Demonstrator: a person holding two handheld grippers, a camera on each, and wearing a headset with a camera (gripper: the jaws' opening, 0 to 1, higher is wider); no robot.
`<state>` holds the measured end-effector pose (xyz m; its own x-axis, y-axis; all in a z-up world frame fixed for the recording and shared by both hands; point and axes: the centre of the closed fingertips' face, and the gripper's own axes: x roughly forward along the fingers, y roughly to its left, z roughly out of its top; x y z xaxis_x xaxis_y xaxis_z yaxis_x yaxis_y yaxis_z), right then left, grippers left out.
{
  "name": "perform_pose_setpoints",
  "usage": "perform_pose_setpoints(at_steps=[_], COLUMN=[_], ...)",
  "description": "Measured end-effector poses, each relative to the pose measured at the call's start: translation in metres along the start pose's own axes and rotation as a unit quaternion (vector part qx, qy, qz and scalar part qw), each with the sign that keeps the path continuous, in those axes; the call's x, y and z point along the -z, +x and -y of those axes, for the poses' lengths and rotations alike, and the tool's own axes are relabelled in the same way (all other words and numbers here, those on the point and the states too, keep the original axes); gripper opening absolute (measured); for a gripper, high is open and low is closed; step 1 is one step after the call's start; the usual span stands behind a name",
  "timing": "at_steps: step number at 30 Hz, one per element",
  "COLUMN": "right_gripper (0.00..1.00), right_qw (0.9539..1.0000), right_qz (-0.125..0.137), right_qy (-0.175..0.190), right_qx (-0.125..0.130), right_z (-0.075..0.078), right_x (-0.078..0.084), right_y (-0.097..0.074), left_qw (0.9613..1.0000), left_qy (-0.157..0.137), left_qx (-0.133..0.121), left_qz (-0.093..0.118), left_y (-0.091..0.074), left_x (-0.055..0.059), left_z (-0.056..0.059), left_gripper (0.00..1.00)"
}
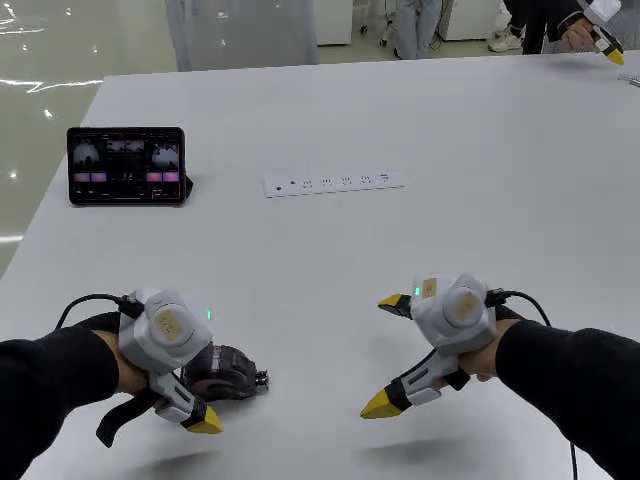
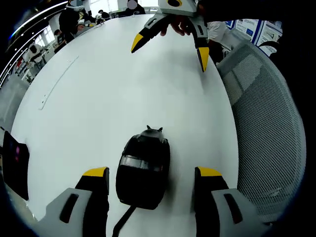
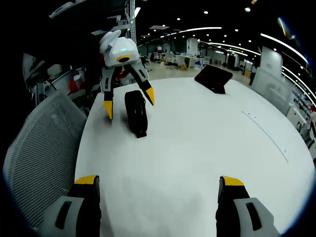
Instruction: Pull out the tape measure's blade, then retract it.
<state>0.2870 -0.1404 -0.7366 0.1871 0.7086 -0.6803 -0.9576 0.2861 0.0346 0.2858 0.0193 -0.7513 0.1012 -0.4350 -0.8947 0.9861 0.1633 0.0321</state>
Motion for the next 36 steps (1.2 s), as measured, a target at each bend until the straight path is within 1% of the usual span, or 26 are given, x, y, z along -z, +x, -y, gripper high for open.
perform_pose_setpoints(at_steps=[5,6,7,8,9,11,14,15,16,18,19,20,24,27,29,32,34,36], right_gripper=[0.98,0.95,0.90,0.87,0.88,0.89,0.86,0.86,0.85,0.82,0.81,0.79,0.74,0.68,0.63,0.54,0.52,0.49], right_qw=[0.9997,0.9996,0.9992,0.9992,0.9991,0.9991,0.9989,0.9989,0.9989,0.9988,0.9989,0.9989,0.9989,0.9987,0.9986,0.9971,0.9966,0.9962], right_qz=[-0.008,-0.015,-0.019,-0.018,-0.019,-0.018,-0.016,-0.015,-0.014,-0.013,-0.012,-0.010,-0.007,-0.006,-0.005,-0.020,-0.021,-0.022], right_qy=[-0.015,-0.016,-0.024,-0.027,-0.027,-0.025,-0.029,-0.027,-0.027,-0.027,-0.025,-0.023,-0.023,-0.026,-0.026,-0.052,-0.057,-0.063], right_qx=[-0.019,-0.019,-0.025,-0.024,-0.026,-0.030,-0.033,-0.035,-0.035,-0.038,-0.039,-0.039,-0.040,-0.043,-0.046,-0.052,-0.057,-0.055], right_z=[-0.008,-0.008,-0.009,-0.009,-0.009,-0.011,-0.012,-0.013,-0.013,-0.013,-0.013,-0.013,-0.014,-0.017,-0.021,-0.026,-0.029,-0.029], right_x=[-0.009,-0.007,-0.008,-0.010,-0.011,-0.015,-0.020,-0.021,-0.022,-0.025,-0.026,-0.028,-0.033,-0.038,-0.040,-0.040,-0.041,-0.044], right_y=[0.018,0.020,0.024,0.027,0.030,0.034,0.039,0.041,0.042,0.046,0.048,0.049,0.058,0.068,0.073,0.082,0.086,0.090], left_qw=[1.0000,1.0000,0.9999,0.9999,0.9999,0.9999,0.9996,0.9997,0.9999,0.9996,0.9995,0.9997,0.9998,0.9999,0.9997,0.9996,0.9996,0.9996], left_qy=[0.007,0.008,0.010,0.010,0.010,0.017,0.026,0.021,0.008,0.027,0.030,0.025,0.021,0.015,0.024,0.022,0.020,0.018], left_qx=[-0.001,0.002,0.006,0.007,0.007,0.000,-0.013,-0.006,-0.007,-0.008,-0.008,-0.007,-0.003,-0.003,-0.009,-0.016,-0.018,-0.019], left_qz=[0.003,0.003,0.005,0.004,0.003,0.001,-0.001,0.005,-0.001,0.000,-0.001,-0.001,-0.002,0.001,-0.001,-0.007,-0.006,-0.004], left_y=[0.001,0.002,0.002,0.003,0.003,0.004,0.004,0.005,0.004,0.005,0.005,0.005,0.005,0.006,0.006,0.006,0.006,0.006], left_x=[-0.003,-0.004,-0.005,-0.005,-0.006,-0.005,-0.005,-0.007,-0.005,-0.004,-0.004,-0.004,-0.003,-0.003,-0.003,-0.003,-0.002,-0.002], left_z=[-0.001,0.000,0.001,0.002,0.001,-0.002,-0.009,-0.010,-0.009,-0.010,-0.009,-0.009,-0.009,-0.010,-0.009,-0.010,-0.010,-0.010], left_gripper=[0.58,0.57,0.54,0.53,0.52,0.48,0.37,0.35,0.35,0.35,0.35,0.35,0.35,0.34,0.34,0.34,0.34,0.34])
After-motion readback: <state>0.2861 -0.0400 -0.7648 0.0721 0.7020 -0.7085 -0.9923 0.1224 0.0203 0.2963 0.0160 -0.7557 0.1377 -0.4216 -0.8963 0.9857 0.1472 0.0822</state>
